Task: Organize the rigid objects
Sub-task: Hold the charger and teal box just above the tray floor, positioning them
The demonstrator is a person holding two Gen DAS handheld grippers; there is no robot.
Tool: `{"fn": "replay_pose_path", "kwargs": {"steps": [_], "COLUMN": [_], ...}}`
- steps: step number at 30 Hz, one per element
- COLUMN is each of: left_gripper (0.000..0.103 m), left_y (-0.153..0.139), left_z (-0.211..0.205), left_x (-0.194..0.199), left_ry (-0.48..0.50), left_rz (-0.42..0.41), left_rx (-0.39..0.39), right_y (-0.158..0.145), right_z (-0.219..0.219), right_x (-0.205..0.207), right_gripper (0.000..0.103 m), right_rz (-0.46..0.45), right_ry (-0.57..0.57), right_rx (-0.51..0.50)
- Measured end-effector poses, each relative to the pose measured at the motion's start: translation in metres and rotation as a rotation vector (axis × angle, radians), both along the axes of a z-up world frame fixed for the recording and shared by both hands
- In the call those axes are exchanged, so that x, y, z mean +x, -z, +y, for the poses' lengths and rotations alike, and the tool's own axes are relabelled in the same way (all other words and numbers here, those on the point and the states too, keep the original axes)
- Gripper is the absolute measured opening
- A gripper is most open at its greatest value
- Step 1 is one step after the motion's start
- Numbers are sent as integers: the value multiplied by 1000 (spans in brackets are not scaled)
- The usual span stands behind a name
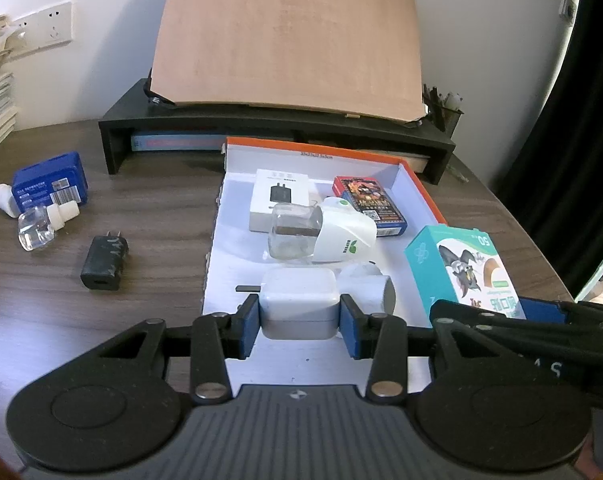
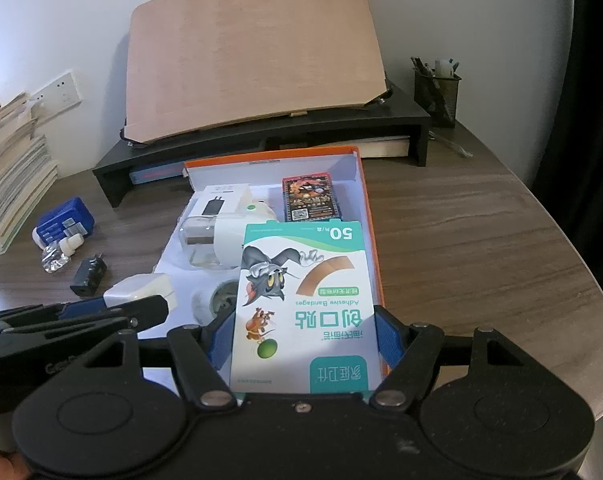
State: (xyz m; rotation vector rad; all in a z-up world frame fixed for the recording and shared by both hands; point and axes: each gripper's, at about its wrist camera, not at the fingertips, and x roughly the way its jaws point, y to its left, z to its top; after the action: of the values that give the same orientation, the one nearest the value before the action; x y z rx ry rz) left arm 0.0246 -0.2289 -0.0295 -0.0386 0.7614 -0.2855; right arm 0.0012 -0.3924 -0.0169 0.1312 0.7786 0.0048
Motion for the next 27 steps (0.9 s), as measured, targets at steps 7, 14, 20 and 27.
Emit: {"fn": "replay_pose_path", "kwargs": {"steps": [7,14,20,27], "left_gripper": [42,42,42,42], "left_y": [1,0,-2,-3], "left_z": [-1,-2,-2,-2], "left_x": [-1,-2,-5,-9], "left_ry": [12,17,18,17], "left_rz": [5,4,0,-2], "left_rx": [-4,-3,-4,-6], "right_y": [0,0,-2,-3], "right_z": [-1,0,0,0], "right_x": [0,-1,-3,-5], "right_gripper": [84,84,84,84], "right_rz": [6,9,9,9], "right_ry": [7,9,9,9], "right_rx": [-4,-3,-5,-7]}}
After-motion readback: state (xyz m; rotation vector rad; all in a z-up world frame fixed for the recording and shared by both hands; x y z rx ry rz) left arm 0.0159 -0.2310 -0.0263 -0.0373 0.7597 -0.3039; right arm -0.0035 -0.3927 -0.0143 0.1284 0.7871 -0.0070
